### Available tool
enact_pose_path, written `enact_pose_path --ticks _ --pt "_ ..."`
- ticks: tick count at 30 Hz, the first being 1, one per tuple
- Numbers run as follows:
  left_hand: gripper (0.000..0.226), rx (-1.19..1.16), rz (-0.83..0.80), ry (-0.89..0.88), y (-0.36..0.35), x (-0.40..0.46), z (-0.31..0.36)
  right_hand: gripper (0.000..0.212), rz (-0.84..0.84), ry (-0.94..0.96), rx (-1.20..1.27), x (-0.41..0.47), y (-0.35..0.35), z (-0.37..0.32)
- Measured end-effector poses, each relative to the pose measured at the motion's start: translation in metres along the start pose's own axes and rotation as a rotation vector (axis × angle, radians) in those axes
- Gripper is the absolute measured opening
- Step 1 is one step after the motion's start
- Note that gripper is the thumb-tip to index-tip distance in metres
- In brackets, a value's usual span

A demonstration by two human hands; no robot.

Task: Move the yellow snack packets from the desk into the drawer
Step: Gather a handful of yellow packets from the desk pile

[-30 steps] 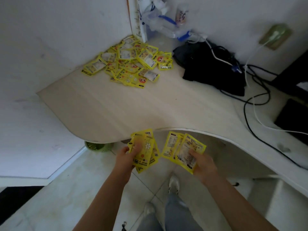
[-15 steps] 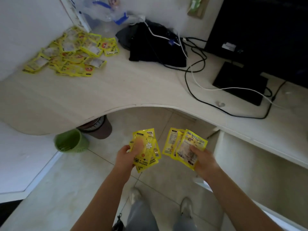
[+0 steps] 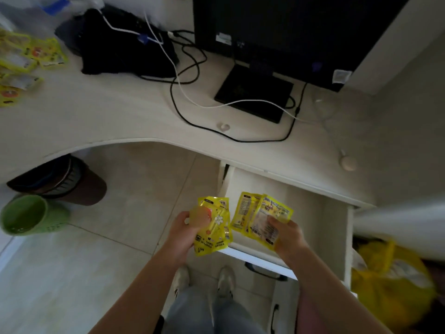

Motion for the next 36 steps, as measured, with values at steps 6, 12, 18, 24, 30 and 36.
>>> enact_pose_path --ticks 6,12,18,24,30,36 --pt "0.038 0.214 -0.012 -0.015 -0.053 0.03 -0.019 0.007 0.074 -0.009 -0.083 0.028 0.042 0.013" --pt "0.039 0.461 -0.068 -0.054 -0.087 0.066 -0.049 0.008 0.141 0.041 -0.316 0.061 0.068 0.03" --pt "0.03 0.554 -0.072 -0.03 -0.108 0.101 -0.074 0.012 0.136 0.042 -0.377 0.096 0.075 0.049" --pt "0.034 0.621 -0.078 0.031 -0.107 0.128 -0.091 0.018 0.046 -0.02 -0.383 0.127 0.066 0.064" --pt "0.055 0.676 -0.045 0.105 -0.102 0.143 -0.102 0.015 -0.012 -0.075 -0.375 0.144 0.06 0.076" --pt "0.041 0.815 -0.035 0.052 -0.106 0.141 -0.098 0.017 -0.066 -0.106 -0.523 0.145 0.062 0.077"
Point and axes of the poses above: each hand's wrist, its own x-axis towards the middle knuckle, its own y-axis out of the back of the hand, z = x × y, the point moved 4 cm from there along x, towards the middle knuckle, and after that the axes turned 11 degrees about -x, right-handed, at the moved point
